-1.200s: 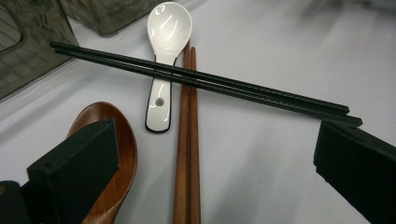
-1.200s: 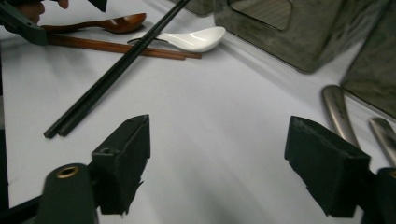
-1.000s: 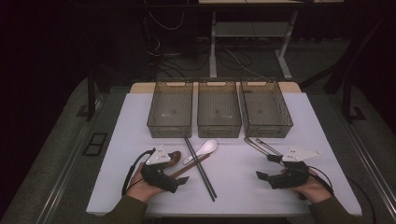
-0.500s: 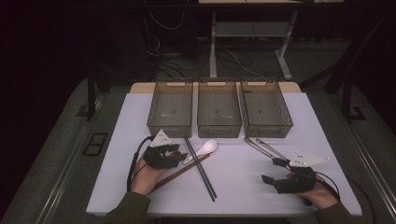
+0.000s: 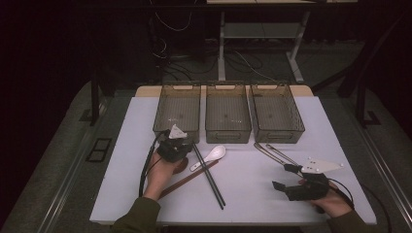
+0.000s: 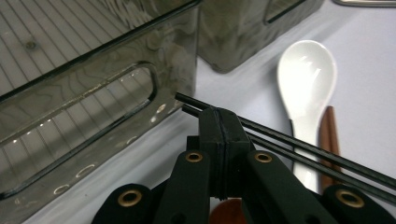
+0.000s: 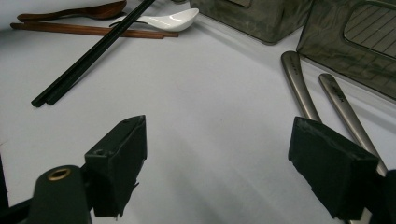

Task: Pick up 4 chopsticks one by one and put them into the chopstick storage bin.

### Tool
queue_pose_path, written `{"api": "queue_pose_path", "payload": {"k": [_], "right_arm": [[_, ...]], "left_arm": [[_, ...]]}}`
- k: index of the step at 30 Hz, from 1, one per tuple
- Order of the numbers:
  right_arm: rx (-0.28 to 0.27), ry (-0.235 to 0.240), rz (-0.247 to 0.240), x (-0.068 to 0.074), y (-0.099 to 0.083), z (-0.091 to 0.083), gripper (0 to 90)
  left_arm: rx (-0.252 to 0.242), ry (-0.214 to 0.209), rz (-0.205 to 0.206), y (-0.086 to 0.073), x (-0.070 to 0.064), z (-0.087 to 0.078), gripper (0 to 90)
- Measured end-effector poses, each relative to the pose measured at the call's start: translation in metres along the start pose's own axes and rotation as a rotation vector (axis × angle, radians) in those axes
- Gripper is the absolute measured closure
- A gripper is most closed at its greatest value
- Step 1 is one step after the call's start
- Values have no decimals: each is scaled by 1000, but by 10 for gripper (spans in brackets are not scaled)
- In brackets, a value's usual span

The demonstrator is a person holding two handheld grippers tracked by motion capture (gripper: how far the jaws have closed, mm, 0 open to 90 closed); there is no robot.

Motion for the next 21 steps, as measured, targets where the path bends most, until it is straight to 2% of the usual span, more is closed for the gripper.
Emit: {"api": "queue_pose_path", "payload": {"k": [8,21], "right_arm": [[-6,-1,4,-1,1,-1,193],[-6,0,4,-1,1,-1,193]], "left_arm": [[30,4,5,0,3,10,889],[20,-16,14,11,-1,20,888]]}}
Point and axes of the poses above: each handheld gripper's, and its own axes: z roughly forward along the jaws, y roughly out of its top, x roughly to its left, the point moved 9 cm from there along z, roughly forward along the jaws, and after that the axes turned 14 degrees about z, right-handed, at the moved point
